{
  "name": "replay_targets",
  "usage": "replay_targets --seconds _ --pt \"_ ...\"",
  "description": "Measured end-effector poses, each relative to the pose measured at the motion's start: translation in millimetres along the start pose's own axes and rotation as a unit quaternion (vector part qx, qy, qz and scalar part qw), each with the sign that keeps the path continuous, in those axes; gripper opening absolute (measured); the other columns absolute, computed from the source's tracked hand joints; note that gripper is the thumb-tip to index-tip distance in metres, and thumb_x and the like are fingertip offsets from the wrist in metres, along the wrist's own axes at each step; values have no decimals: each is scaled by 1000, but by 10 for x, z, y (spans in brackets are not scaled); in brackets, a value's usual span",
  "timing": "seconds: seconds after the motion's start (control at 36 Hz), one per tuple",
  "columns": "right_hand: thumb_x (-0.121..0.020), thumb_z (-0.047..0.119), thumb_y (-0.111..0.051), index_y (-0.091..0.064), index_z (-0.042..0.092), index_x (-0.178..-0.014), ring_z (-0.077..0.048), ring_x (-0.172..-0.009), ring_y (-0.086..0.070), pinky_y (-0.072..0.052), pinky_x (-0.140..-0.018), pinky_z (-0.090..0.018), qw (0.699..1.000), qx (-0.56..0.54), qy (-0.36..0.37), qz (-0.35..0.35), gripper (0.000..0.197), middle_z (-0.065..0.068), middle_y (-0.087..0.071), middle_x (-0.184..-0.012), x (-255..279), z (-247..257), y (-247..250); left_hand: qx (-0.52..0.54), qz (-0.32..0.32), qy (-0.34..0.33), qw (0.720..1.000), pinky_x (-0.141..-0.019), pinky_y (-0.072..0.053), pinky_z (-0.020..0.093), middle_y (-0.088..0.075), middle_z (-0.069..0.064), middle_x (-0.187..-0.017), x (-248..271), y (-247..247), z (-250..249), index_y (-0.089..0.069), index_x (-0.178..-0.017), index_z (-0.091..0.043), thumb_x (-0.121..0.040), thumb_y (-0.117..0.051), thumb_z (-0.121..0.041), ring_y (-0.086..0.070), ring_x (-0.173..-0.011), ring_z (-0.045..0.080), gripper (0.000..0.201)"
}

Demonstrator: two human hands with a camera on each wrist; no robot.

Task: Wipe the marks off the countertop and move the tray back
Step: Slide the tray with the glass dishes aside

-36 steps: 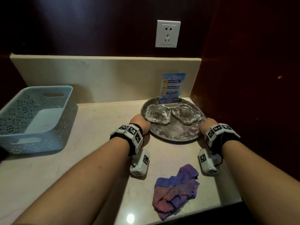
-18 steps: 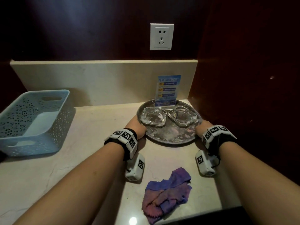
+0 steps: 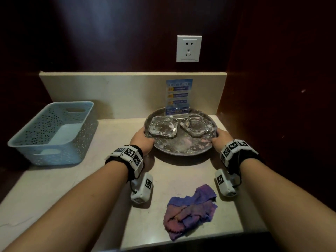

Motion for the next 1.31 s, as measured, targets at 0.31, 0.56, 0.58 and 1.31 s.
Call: replay_targets --seconds 0.31,0.56,0.58,1.31 --pt "-89 19 -53 -58 12 -122 -33 -108 -61 -47 -88 -34 995 28 83 53 34 -16 -63 -123 97 761 -394 -27 -85 15 996 -93 -52 47 -69 13 -105 170 766 281 -56 -92 -23 -84 -54 -8 -64 -96 31 17" --pt "-93 17 -51 -61 9 -122 -33 -111 -60 -48 -95 -37 984 37 145 95 32 -17 -63 -124 246 1216 -754 -14 -139 57 988 -100 -47 46 -65 13 -119 221 1177 681 -59 -118 -17 -84 -54 -3 -61 -108 30 37" --pt "-94 17 -51 -61 8 -121 -33 -111 -60 -48 -96 -37 983 41 150 100 31 -17 -63 -124 251 1253 -791 -21 -145 63 987 -101 -47 46 -65 12 -119 232 1209 716 -58 -119 -18 -85 -53 -4 -61 -109 30 38" --pt "-73 34 -75 -54 21 -131 -33 -107 -61 -45 -86 -30 962 202 67 171 63 -6 -64 -118 -812 926 -1686 -118 -133 155 972 -101 -45 43 -59 16 -125 69 1249 1008 -52 -121 -11 -87 -46 -13 -56 -114 34 35"
Point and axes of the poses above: each hand's wrist, its own x-axis away from the middle knuckle, its own y-axis out of the back of the hand, z = x × y, the point moved 4 cm from there along -x, towards the middle knuckle
